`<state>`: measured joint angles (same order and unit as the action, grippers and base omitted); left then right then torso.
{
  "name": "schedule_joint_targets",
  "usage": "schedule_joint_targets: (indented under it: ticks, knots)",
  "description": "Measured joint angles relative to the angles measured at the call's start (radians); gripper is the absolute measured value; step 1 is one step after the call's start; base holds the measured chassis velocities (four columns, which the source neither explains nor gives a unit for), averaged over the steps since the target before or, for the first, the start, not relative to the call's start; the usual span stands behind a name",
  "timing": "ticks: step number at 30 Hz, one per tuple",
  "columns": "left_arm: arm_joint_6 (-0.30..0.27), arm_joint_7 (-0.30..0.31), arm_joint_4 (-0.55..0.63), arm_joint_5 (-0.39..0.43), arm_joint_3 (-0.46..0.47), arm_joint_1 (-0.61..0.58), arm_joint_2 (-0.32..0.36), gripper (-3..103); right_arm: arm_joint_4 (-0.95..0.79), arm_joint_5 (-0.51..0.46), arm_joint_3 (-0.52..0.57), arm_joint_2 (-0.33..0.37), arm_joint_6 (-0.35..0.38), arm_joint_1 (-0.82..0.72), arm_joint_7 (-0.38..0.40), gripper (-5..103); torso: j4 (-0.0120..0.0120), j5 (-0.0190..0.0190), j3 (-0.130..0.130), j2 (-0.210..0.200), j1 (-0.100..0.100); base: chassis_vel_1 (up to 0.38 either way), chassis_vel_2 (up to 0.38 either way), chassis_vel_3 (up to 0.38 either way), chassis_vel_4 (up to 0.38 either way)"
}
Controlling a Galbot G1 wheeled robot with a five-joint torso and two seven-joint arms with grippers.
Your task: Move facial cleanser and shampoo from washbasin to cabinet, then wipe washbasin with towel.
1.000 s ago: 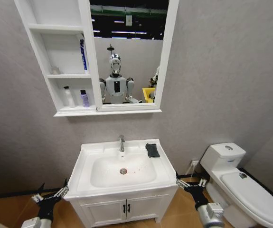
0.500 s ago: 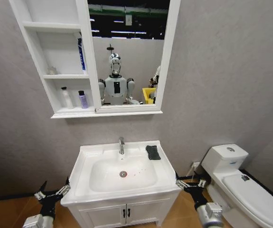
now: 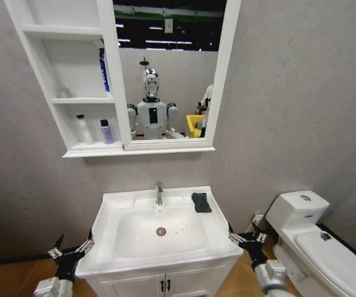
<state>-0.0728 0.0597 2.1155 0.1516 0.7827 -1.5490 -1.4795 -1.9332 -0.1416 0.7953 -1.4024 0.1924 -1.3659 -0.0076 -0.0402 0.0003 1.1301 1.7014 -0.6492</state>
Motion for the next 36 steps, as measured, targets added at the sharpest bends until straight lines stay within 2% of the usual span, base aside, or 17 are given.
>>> schedule_joint_targets:
  ticks: [4, 7, 8, 10, 11, 14, 23, 27, 30, 36]
  knots:
    - [-0.006, 0.017, -0.004, -0.002, -0.031, 0.010, 0.011, 100, 0.082, -0.044, -0.005, 0.055, 0.020, 0.079, 0.020, 100, -0.0010, -0.0002, 0.000, 0.000, 0.000, 0.000, 0.000, 0.000, 0.000]
    - [-0.006, 0.049, 0.001, -0.007, -0.052, 0.004, 0.015, 100, 0.206, -0.071, -0.056, 0.118, 0.029, 0.218, -0.009, 100, 0.0003, -0.0002, 0.000, 0.000, 0.000, 0.000, 0.000, 0.000, 0.000]
    - [-0.006, 0.049, 0.001, -0.007, -0.052, 0.004, 0.015, 100, 0.206, -0.071, -0.056, 0.118, 0.029, 0.218, -0.009, 100, 0.0003, -0.0002, 0.000, 0.000, 0.000, 0.000, 0.000, 0.000, 0.000]
    - [-0.006, 0.074, 0.006, -0.015, -0.064, 0.000, 0.015, 100, 0.318, -0.109, -0.125, 0.160, 0.030, 0.321, -0.041, 100, 0.0001, -0.0002, 0.000, 0.000, 0.000, 0.000, 0.000, 0.000, 0.000]
    - [-0.006, 0.074, 0.006, -0.015, -0.064, 0.000, 0.015, 100, 0.318, -0.109, -0.125, 0.160, 0.030, 0.321, -0.041, 100, 0.0001, -0.0002, 0.000, 0.000, 0.000, 0.000, 0.000, 0.000, 0.000]
    - [-0.013, 0.118, 0.010, -0.030, -0.089, 0.003, 0.020, 100, 0.496, -0.186, -0.236, 0.195, 0.040, 0.457, -0.053, 100, -0.0001, -0.0001, 0.000, 0.000, 0.000, 0.000, 0.000, 0.000, 0.000]
    - [-0.044, 0.155, 0.034, -0.055, -0.132, 0.018, 0.011, 100, 0.684, -0.210, -0.377, 0.210, 0.051, 0.685, -0.066, 100, -0.0002, -0.0007, 0.000, 0.000, 0.000, 0.000, 0.000, 0.000, 0.000]
    - [-0.056, 0.157, 0.042, -0.061, -0.133, 0.026, 0.002, 100, 0.768, -0.260, -0.456, 0.155, 0.101, 0.756, 0.013, 100, 0.0000, -0.0002, 0.000, 0.000, 0.000, 0.000, 0.000, 0.000, 0.000]
    - [-0.058, 0.157, 0.042, -0.061, -0.129, 0.027, 0.002, 100, 0.800, -0.262, -0.484, 0.126, 0.128, 0.777, 0.052, 100, 0.0000, -0.0003, 0.000, 0.000, 0.000, 0.000, 0.000, 0.000, 0.000]
    - [-0.059, 0.157, 0.042, -0.060, -0.122, 0.027, 0.003, 100, 0.833, -0.276, -0.518, 0.107, 0.180, 0.805, 0.101, 100, -0.0002, -0.0004, 0.000, 0.000, 0.000, 0.000, 0.000, 0.000, 0.000]
